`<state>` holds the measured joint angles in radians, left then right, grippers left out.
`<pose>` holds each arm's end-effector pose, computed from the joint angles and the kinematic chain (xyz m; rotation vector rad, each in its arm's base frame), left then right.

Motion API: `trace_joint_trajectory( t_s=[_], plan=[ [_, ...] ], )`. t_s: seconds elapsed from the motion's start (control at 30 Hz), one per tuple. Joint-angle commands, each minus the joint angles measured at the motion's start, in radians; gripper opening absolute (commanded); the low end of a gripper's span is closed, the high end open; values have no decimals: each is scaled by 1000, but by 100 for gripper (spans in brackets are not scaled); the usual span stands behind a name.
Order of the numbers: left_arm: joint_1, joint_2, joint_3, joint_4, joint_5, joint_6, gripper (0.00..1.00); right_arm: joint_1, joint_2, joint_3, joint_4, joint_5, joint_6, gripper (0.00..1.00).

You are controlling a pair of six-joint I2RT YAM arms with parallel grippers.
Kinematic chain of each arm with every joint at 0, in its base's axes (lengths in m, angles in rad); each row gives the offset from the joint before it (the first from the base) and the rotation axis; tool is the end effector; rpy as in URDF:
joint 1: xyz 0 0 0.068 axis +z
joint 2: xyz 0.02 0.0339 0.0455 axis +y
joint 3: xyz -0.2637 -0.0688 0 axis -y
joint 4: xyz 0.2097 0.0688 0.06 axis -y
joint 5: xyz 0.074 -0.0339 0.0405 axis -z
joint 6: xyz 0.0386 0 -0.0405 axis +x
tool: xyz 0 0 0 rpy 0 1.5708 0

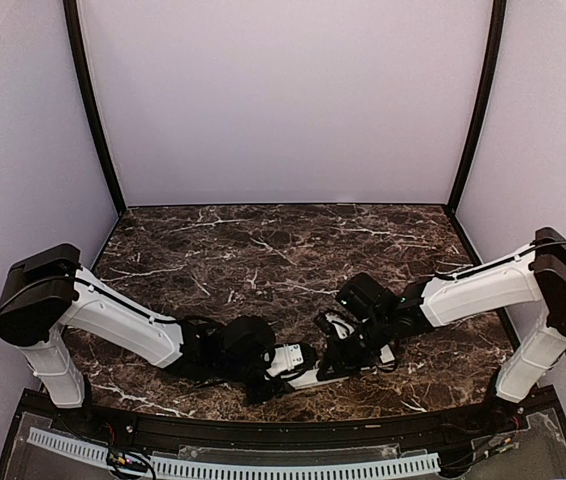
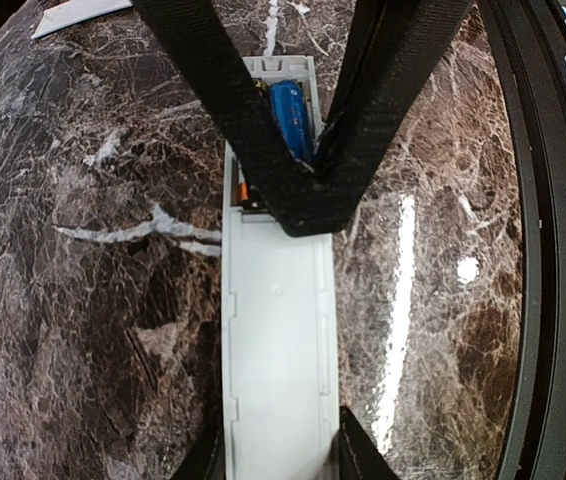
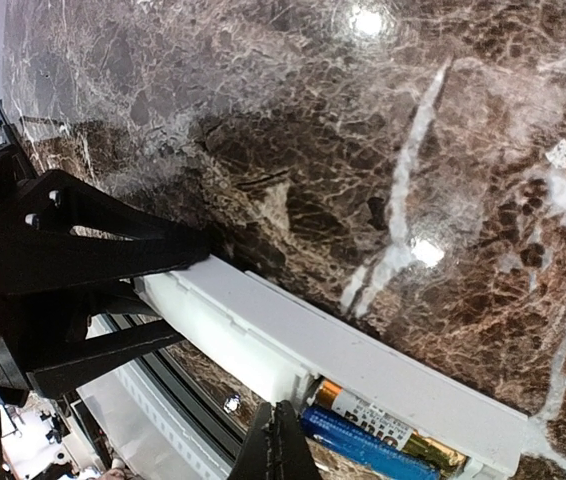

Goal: Load the batteries into the remote control
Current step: Load the battery into the battery compartment.

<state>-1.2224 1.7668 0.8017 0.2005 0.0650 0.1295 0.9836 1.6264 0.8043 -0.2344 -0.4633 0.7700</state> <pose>0.1073 -0.3028 0.1560 1.5384 1.8646 -0.6028 0.1379 0.2383 0.1695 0.4937 -2.8980 -1.0358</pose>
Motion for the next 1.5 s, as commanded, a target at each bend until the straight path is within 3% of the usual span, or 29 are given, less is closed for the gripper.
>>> trace_joint_trajectory(
  t_s=[0.0, 0.2, 0.6, 0.83, 1.2, 1.47],
  plan=[
    [-5, 20, -5, -82, -23, 21, 4, -12, 9, -77, -86, 64, -15, 0],
    [-5, 20, -10, -84, -24, 23, 4, -26, -11, -79, -115, 65, -38, 0],
    [-5, 25, -6, -84, -19, 23, 4, -26, -71, 106, -174, -78, -126, 0],
    [-5, 26, -1, -82, -18, 22, 4, -46, -64, 94, -234, 5, -107, 0],
    [-5, 34, 0, -84, -15, 21, 4, -71, 0, -15, -147, 35, -77, 0],
    [-5, 36, 4, -81, -13, 21, 4, -70, -74, 49, -223, 49, -105, 0]
  ],
)
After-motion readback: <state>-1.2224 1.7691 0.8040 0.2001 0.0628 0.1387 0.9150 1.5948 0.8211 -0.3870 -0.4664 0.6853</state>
